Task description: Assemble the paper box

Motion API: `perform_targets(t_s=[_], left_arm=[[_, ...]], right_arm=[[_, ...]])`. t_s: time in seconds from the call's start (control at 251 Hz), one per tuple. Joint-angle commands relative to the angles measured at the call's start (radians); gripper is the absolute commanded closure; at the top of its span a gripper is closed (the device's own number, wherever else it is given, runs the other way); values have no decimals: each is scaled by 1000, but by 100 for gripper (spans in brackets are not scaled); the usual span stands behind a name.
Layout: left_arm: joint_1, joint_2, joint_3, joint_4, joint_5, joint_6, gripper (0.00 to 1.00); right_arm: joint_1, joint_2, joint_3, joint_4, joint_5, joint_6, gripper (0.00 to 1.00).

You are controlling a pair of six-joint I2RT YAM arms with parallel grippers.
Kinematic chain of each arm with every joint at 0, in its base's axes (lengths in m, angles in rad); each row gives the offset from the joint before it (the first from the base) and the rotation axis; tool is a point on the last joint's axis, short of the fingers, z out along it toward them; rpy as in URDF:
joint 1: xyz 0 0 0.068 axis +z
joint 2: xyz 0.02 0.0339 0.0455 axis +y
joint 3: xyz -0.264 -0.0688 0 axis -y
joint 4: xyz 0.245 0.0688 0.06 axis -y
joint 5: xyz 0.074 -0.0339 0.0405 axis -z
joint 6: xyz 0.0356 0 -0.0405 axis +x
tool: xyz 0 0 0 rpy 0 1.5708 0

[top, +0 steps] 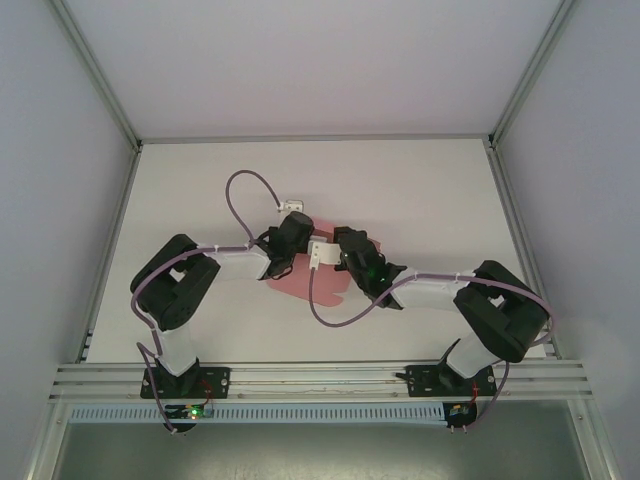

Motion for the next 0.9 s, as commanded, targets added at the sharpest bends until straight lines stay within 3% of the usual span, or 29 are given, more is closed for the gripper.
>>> perform_targets(t_s=[0.0,0.056,0.116,0.168,0.239,0.295,0.331,0.363,0.387,0.527,0.658,0.898], left_arm=[[80,19,-32,-33,-71,45,100],[75,14,-32,-32,-62,46,100],[73,7,-31,-35,-62,47,100],[74,-2,-34,-39,-61,45,100],[73,-30,-41,-42,-52,42,100],[74,-58,-57,-26,-45,40,100],[74,-79,-67,-15,-42,39,100],[75,-97,-74,-5,-36,44,100],[74,-111,-79,-3,-32,44,100],[74,-193,-100,6,-1,62,100],[74,-253,-127,19,47,76,100],[72,-335,-182,71,148,94,100]], right_arm=[[-22,-2,24,-42,36,93,83],[-27,2,34,-20,32,102,67],[-27,-5,37,-11,22,107,65],[-28,-27,37,-14,0,119,56],[-30,-71,26,-16,-28,140,32],[-33,-119,11,-16,-47,162,28],[-37,-157,-2,-22,-68,181,15],[-42,-194,-13,-32,-89,196,13],[-45,-224,-23,-38,-103,215,2],[-101,-425,-67,-101,-234,352,2],[-222,-566,-17,-251,-365,553,2],[-388,-496,234,-616,-498,818,2]])
